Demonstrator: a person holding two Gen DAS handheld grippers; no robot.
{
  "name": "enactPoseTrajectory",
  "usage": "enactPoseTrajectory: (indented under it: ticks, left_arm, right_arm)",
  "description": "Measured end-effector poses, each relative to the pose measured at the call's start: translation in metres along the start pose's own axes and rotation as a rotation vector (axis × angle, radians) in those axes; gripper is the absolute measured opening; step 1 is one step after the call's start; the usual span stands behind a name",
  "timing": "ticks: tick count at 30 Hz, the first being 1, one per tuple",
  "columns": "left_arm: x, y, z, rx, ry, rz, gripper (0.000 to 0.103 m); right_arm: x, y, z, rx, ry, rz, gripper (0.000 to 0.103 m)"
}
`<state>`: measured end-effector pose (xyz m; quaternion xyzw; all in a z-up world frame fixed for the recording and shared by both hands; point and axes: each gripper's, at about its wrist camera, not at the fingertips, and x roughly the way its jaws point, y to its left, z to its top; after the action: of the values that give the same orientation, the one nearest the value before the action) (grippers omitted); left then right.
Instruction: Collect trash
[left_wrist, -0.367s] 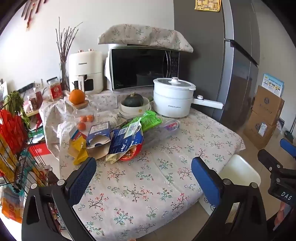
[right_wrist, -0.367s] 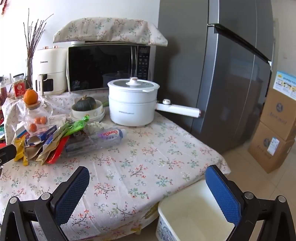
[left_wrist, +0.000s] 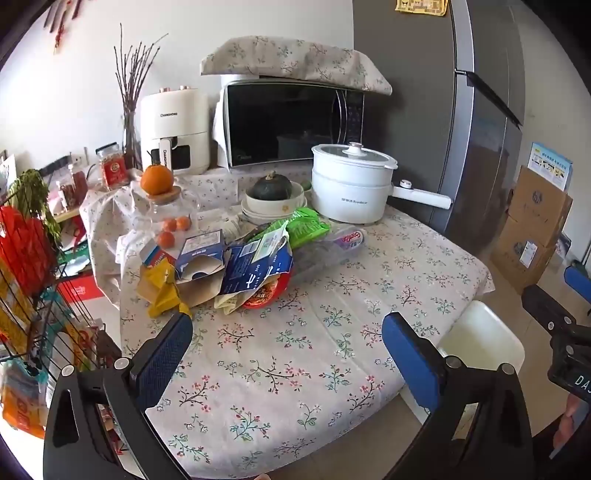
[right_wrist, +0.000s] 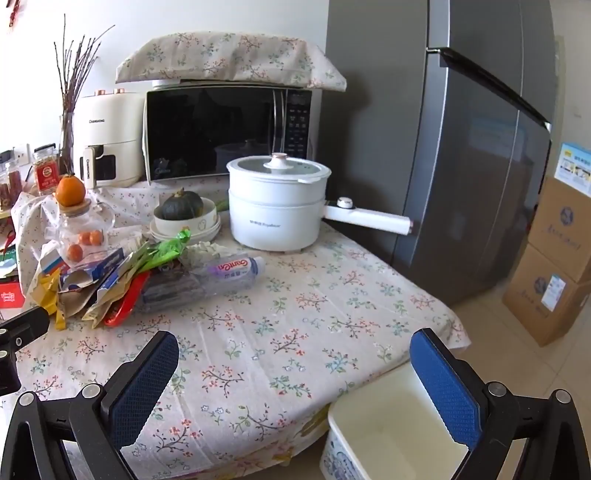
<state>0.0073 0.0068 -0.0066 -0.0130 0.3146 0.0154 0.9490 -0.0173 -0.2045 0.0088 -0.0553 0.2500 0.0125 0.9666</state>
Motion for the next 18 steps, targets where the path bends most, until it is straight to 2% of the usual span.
enactPoseTrajectory:
  ticks: [4, 18]
  left_arm:
    - [0.0044, -0.0002, 0.0002, 0.001, 0.002, 0.001, 0.103]
    - [0.0037, -0.0004, -0.0048, 0.014, -0.004, 0.016, 0.103]
  right_arm:
    - [0.0042, 0.0056, -0.0103, 0.008, -0.002, -0.006, 0.103]
    - [0.0089, 0.0050, -0.0102, 0.038, 0.020, 0.012, 0.103]
